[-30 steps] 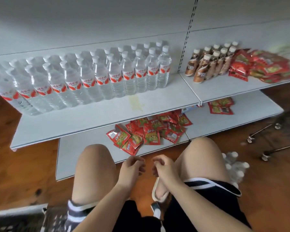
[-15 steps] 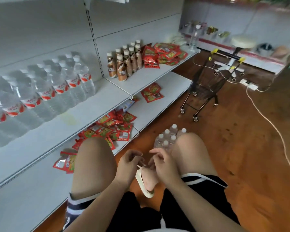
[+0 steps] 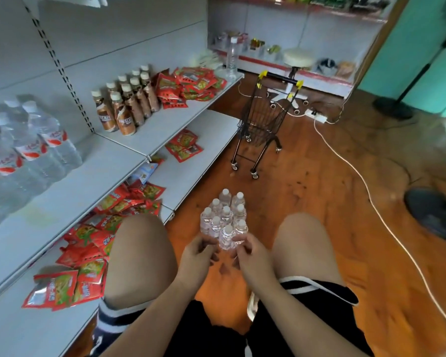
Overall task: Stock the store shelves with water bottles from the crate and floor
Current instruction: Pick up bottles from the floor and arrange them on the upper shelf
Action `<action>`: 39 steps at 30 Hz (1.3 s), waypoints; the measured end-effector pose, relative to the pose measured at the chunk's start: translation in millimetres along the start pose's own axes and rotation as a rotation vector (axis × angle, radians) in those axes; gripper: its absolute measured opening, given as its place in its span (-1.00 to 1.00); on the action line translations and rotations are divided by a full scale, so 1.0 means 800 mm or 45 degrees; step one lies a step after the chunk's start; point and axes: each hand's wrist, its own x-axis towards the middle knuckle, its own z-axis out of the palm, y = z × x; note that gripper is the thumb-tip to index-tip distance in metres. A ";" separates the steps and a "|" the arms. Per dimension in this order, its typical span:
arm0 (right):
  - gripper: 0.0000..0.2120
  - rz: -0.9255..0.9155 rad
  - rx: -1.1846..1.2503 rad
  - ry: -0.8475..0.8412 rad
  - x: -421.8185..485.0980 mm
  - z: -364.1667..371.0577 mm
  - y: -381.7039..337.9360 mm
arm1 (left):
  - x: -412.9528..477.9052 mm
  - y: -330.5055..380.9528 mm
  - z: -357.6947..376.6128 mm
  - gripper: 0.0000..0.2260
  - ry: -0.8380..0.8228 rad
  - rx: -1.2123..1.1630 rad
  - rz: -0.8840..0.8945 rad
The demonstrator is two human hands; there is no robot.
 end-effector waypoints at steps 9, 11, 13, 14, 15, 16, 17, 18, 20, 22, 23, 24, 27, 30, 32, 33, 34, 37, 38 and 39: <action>-0.78 0.129 0.069 0.152 0.033 -0.049 0.040 | 0.023 0.021 0.065 -0.89 -0.128 -0.059 -0.081; -0.76 0.170 0.097 0.189 0.041 -0.057 0.045 | 0.025 0.030 0.081 -0.89 -0.145 -0.087 -0.083; -0.77 0.201 0.138 0.208 0.048 -0.060 0.052 | 0.027 0.037 0.094 -0.89 -0.173 -0.081 -0.064; -0.77 0.215 0.165 0.212 0.052 -0.060 0.054 | 0.030 0.038 0.098 -0.90 -0.178 -0.087 -0.063; -0.77 0.229 0.184 0.209 0.056 -0.059 0.058 | 0.035 0.037 0.099 -0.91 -0.176 -0.094 -0.073; -0.77 0.248 0.199 0.202 0.061 -0.056 0.060 | 0.042 0.035 0.099 -0.92 -0.166 -0.098 -0.096; -0.77 0.263 0.218 0.185 0.067 -0.053 0.059 | 0.052 0.033 0.098 -0.93 -0.149 -0.102 -0.121; -0.78 0.286 0.236 0.164 0.074 -0.049 0.057 | 0.064 0.030 0.096 -0.92 -0.126 -0.101 -0.141; -0.80 0.327 0.265 0.132 0.098 -0.041 0.052 | 0.095 0.026 0.094 -0.91 -0.089 -0.077 -0.169; -0.80 0.342 0.225 0.112 0.131 -0.038 0.041 | 0.129 0.024 0.097 -0.90 -0.089 -0.051 -0.190; -0.80 0.343 0.197 0.107 0.152 -0.037 0.039 | 0.146 0.024 0.101 -0.89 -0.097 -0.046 -0.204; -0.80 0.361 0.145 0.105 0.174 -0.036 0.039 | 0.164 0.022 0.106 -0.89 -0.099 -0.037 -0.228; -0.88 0.476 -0.045 0.110 0.239 -0.028 0.060 | 0.215 0.008 0.122 -0.89 -0.069 -0.044 -0.356; -0.83 0.641 -0.353 0.035 0.282 -0.022 0.099 | 0.256 -0.028 0.133 -0.89 -0.026 -0.047 -0.545; -0.71 0.774 -0.639 -0.169 0.296 -0.020 0.125 | 0.275 -0.058 0.133 -0.87 -0.017 -0.020 -0.669; -0.66 0.796 -0.772 -0.258 0.304 -0.017 0.142 | 0.284 -0.073 0.131 -0.88 -0.012 -0.010 -0.716; -0.60 0.800 -0.851 -0.319 0.314 -0.010 0.159 | 0.293 -0.086 0.129 -0.88 -0.001 -0.005 -0.752; -0.39 0.717 -0.859 -0.356 0.338 0.022 0.210 | 0.313 -0.125 0.125 -0.89 0.024 0.094 -0.794; -0.36 0.702 -0.842 -0.358 0.342 0.030 0.220 | 0.316 -0.137 0.125 -0.89 0.014 0.143 -0.800; -0.40 0.697 -0.848 -0.358 0.346 0.036 0.228 | 0.315 -0.146 0.125 -0.89 -0.007 0.182 -0.810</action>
